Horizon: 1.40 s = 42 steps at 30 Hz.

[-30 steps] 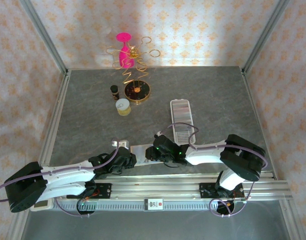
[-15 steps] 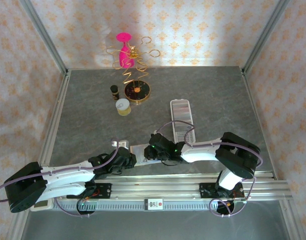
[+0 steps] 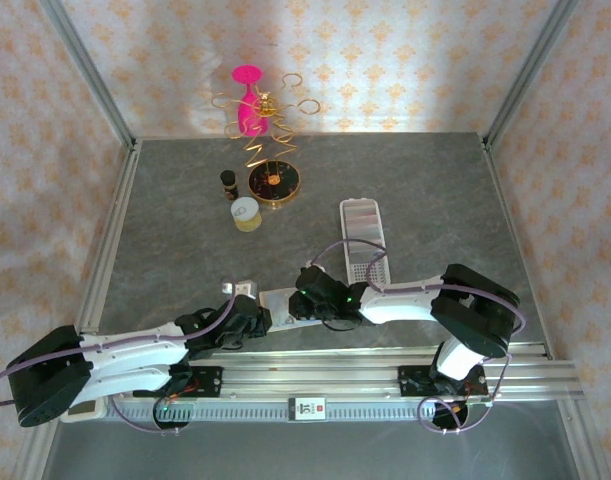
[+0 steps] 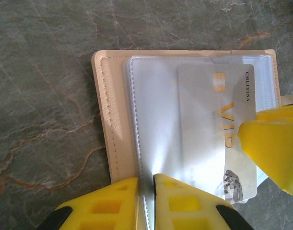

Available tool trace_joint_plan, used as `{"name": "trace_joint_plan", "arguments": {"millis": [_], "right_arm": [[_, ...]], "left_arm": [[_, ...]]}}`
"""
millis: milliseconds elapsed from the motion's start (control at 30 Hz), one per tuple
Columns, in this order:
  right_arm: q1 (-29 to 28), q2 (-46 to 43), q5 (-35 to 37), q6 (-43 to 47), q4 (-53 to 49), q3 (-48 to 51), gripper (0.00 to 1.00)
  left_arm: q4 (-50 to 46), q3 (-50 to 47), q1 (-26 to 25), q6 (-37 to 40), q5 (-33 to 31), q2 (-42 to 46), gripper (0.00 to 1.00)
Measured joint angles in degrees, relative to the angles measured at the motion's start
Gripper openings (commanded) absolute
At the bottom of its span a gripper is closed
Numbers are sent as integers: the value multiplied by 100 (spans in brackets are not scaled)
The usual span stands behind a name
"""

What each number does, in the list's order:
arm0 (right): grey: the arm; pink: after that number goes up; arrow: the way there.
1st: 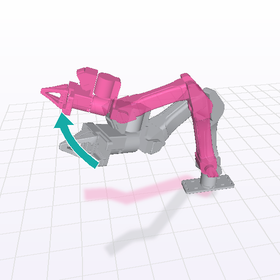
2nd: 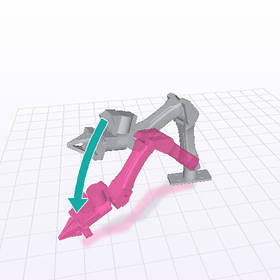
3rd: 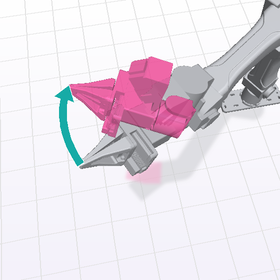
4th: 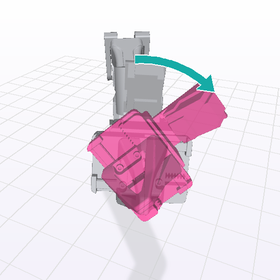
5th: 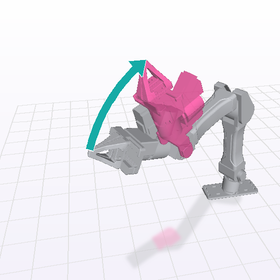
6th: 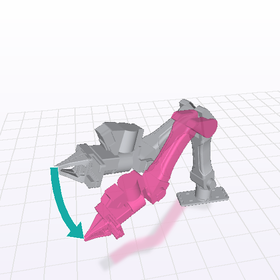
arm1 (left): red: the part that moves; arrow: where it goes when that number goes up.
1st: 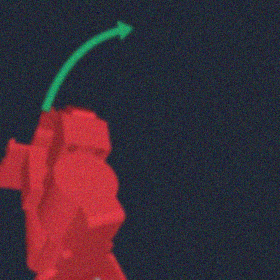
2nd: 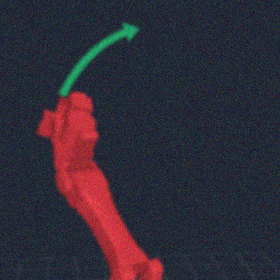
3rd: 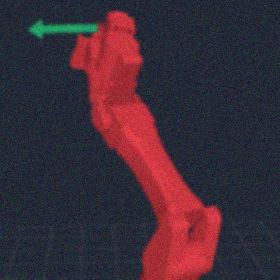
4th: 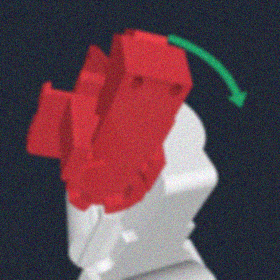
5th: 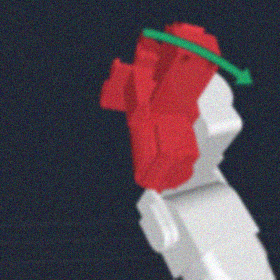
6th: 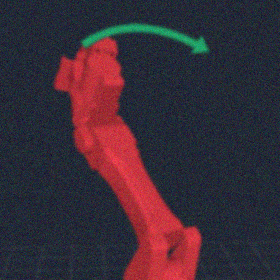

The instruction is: Put the credit cards into the card holder

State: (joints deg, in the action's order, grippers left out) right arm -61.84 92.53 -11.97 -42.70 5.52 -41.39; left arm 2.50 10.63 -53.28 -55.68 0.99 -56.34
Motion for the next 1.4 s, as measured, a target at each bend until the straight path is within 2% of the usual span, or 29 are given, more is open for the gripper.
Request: {"name": "trace_joint_plan", "arguments": {"millis": [267, 367, 667, 1000, 1167, 1400], "right_arm": [[-146, 354, 4, -11, 9, -315, 13], [-151, 409, 2, -11, 4, -389, 13], [-236, 269, 111, -37, -125, -382, 26], [-240, -767, 437, -293, -391, 125, 33], [-240, -844, 468, -474, -444, 511, 36], [-240, -813, 439, -555, -308, 557, 37]], "left_arm": [[125, -94, 0, -24, -24, 74, 16], [114, -131, 0, -50, -61, 160, 20], [-81, -149, 0, -149, -153, 433, 31], [-260, -144, 0, -149, -197, 535, 32], [-271, -142, 0, -149, -197, 533, 32], [-271, -144, 0, -149, -197, 518, 31]]}}
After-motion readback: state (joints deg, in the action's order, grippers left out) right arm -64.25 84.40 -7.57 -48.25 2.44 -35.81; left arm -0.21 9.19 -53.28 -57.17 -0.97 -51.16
